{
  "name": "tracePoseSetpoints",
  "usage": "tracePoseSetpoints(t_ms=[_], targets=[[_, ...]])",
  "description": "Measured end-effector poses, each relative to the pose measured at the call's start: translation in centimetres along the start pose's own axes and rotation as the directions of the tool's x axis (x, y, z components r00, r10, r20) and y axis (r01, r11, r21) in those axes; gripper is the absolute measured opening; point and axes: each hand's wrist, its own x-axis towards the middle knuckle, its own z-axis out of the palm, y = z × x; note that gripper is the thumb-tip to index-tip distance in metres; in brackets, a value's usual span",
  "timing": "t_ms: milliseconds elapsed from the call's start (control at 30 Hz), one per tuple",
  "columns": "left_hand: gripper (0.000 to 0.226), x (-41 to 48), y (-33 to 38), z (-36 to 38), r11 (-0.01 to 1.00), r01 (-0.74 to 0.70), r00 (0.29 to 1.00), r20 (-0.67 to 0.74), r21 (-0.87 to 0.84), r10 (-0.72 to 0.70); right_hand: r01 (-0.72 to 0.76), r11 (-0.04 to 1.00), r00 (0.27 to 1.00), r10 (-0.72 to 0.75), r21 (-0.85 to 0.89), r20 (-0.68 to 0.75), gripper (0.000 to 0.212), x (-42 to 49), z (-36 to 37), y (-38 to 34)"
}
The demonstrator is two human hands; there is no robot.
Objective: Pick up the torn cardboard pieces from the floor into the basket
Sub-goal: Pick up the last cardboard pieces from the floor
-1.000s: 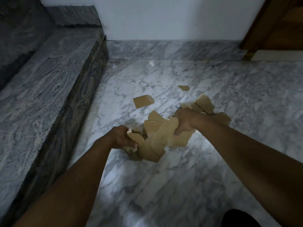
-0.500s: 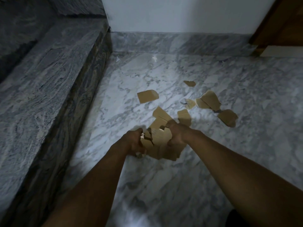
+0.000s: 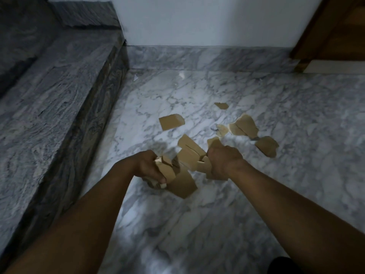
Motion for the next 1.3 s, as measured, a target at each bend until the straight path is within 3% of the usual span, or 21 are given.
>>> tracePoseSetpoints(t_ms=[133,267,433,533,667,733,800,933,1033,1133,1300], targets=[[0.04,0.7,3.2,3.7,0.992,-0.129,0.991,0.028,-0.001,0.129,-0.025,0.998,0.999,0.023,0.063,0.031,0.055,0.2,-0.5,1.2],[0.074,1.9,3.6,7.3,0.985,-0.103,0.986,-0.117,0.139,0.119,-0.052,0.965,0.998,0.039,0.258,0.054,0.048,2.1,-2.4,3.1],[0.085,1.7,2.8,7.4,0.99,-0.052,0.987,-0.141,0.128,0.07,0.01,0.927,0.998,-0.03,0.374,0.048,0.068,4.7,-3.3,1.2],[0.086,1.5,1.7,7.4,0.999,0.037,0.987,-0.16,0.036,-0.031,0.036,0.925,0.995,-0.069,0.378,0.073,0.083,5.4,-1.2,-1.4],[0.081,0.3,-1.0,6.4,0.979,0.045,0.991,-0.119,-0.197,-0.069,0.101,0.901,0.993,-0.12,0.421,0.021,0.09,6.4,-0.1,-3.5],[0.074,-0.1,-2.3,6.0,0.978,0.066,0.991,-0.102,-0.196,-0.088,0.137,0.9,0.986,-0.162,0.413,0.027,0.093,6.7,-0.4,-4.3],[0.065,-0.3,-3.5,5.8,0.974,0.087,0.99,-0.094,-0.21,-0.108,0.129,0.904,0.987,-0.156,0.408,0.034,0.089,6.9,-0.3,-4.8],[0.07,-0.5,-5.2,3.9,0.966,0.088,0.991,-0.079,-0.245,-0.11,0.08,0.906,0.996,-0.088,0.415,0.001,0.082,7.4,0.3,-4.9],[0.053,-0.7,-5.6,1.7,0.953,0.042,0.978,-0.182,-0.299,-0.1,0.063,0.898,0.997,-0.076,0.436,0.012,0.089,7.3,0.6,-4.8],[0.065,-0.1,-5.5,0.5,0.919,-0.001,0.966,-0.239,-0.395,-0.102,0.037,0.926,0.999,-0.041,0.375,0.004,0.092,7.0,0.6,-4.9],[0.061,0.6,-4.6,-0.4,0.893,-0.027,0.953,-0.281,-0.448,-0.112,0.18,0.847,0.982,-0.181,0.499,-0.047,0.067,6.1,0.1,-4.1]])
